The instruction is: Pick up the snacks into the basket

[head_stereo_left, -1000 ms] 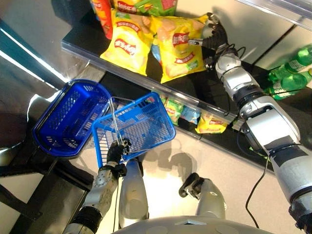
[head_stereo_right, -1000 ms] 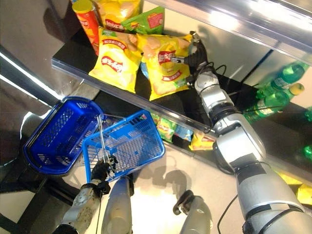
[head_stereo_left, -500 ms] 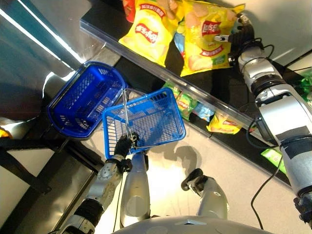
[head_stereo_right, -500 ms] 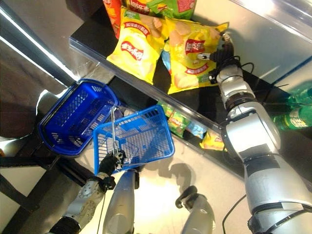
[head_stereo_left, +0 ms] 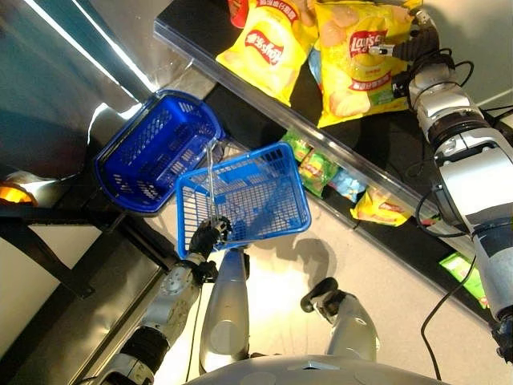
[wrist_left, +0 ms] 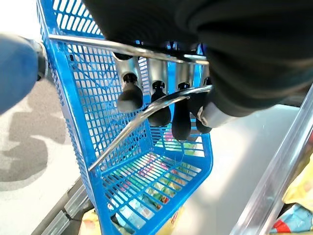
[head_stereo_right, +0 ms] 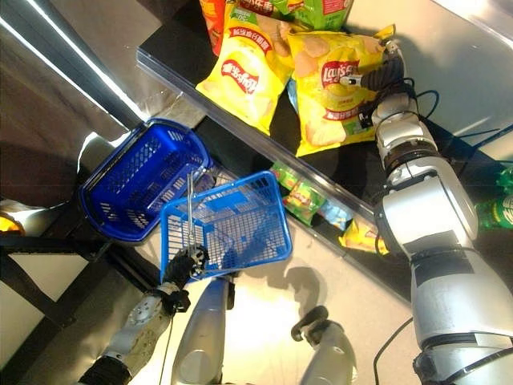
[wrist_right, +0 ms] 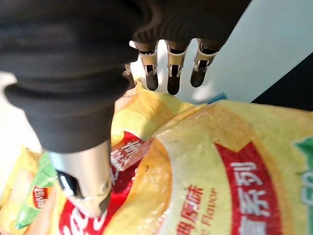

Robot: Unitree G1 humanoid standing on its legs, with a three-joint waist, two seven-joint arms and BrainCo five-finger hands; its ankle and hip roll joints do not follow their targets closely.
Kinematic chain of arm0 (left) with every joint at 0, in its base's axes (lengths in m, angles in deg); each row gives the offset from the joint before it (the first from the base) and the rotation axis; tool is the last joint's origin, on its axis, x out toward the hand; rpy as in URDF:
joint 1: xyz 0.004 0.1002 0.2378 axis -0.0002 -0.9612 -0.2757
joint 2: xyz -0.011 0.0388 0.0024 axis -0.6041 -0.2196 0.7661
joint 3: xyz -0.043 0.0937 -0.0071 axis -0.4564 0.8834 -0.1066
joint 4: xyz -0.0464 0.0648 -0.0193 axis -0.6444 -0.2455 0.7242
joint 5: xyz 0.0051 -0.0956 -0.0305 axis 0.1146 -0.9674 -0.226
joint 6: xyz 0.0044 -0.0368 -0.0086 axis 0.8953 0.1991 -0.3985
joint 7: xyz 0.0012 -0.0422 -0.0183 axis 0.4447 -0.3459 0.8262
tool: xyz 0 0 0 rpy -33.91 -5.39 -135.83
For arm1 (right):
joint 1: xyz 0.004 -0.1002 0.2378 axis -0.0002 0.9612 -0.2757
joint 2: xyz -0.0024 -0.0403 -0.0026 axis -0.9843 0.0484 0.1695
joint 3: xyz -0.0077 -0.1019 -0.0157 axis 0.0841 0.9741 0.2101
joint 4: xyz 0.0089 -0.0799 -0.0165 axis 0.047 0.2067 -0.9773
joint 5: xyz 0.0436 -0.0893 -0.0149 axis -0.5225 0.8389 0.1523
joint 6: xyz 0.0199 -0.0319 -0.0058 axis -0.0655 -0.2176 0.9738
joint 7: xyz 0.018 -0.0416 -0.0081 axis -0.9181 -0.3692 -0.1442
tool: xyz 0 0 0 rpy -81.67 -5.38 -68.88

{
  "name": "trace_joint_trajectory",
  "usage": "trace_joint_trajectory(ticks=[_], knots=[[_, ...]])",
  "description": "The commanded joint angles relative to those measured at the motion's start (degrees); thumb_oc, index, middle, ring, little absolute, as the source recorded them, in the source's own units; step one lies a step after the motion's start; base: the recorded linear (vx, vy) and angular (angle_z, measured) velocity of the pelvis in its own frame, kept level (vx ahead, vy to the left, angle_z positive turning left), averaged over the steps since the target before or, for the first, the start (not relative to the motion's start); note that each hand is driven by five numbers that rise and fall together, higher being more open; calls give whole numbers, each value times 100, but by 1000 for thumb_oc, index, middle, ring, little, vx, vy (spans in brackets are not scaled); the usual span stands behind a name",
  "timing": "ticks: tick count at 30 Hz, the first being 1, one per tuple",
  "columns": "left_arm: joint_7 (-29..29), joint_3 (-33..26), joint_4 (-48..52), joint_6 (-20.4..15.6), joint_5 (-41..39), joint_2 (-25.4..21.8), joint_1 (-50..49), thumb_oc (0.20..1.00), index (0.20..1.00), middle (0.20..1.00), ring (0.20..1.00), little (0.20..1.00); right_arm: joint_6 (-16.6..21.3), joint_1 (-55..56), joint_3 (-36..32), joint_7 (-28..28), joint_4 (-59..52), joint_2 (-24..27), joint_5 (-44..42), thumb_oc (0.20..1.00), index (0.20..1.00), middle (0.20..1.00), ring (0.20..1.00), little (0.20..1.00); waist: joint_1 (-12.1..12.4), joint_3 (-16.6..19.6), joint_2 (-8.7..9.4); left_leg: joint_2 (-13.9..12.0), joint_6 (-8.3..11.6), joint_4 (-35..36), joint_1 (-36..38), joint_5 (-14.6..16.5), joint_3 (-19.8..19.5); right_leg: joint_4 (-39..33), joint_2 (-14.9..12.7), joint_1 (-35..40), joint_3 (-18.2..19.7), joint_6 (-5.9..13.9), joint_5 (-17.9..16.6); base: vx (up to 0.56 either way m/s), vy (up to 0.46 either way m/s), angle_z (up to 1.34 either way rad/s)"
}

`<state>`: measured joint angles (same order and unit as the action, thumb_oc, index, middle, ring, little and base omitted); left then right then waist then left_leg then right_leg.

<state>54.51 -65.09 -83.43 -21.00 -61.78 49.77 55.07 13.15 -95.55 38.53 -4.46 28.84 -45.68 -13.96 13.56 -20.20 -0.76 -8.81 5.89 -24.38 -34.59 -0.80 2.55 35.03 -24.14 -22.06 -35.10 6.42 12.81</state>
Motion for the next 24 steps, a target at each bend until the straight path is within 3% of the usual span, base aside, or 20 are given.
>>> trace_joint_trajectory(ticks=[1,5,7,8,9,24], knots=[[-173,176,777,-299,-8,-112,61,200,200,200,200,200,189,-568,203,-60,-105,191,-299,1000,1000,1000,1000,1000,165,128,-97,123,-172,-206,2,431,75,-111,153,-64,102,333,-493,-7,-5,9],[-178,169,801,-286,-12,-148,42,200,200,200,200,200,155,-571,198,-52,-41,201,-295,1000,1000,1000,1000,1000,204,142,-107,160,-193,-206,-1,430,31,-113,143,-43,83,341,-505,-14,-7,11],[-203,170,836,-285,-22,-176,59,200,200,200,200,200,141,-559,145,-60,7,245,-328,868,868,868,868,868,242,153,-137,207,-205,-186,-7,421,-13,-108,113,-22,62,357,-509,-18,-19,11],[-240,169,867,-280,-18,-197,46,200,200,200,200,200,127,-561,127,-71,42,291,-312,511,511,511,511,511,270,159,-162,230,-204,-187,-19,412,-26,-89,94,-6,18,366,-509,-8,-8,7],[-240,171,868,-279,-19,-198,46,200,200,200,200,200,128,-561,126,-73,43,293,-312,225,225,225,225,225,267,159,-163,233,-204,-187,-20,411,-30,-88,92,-4,13,367,-508,-9,-4,11],[-303,161,931,-243,-24,-252,75,200,200,200,200,200,51,-354,18,52,77,547,-98,200,200,200,200,200,270,225,-159,242,-245,-282,-16,470,-32,-46,45,11,-14,400,-524,-4,3,6]])
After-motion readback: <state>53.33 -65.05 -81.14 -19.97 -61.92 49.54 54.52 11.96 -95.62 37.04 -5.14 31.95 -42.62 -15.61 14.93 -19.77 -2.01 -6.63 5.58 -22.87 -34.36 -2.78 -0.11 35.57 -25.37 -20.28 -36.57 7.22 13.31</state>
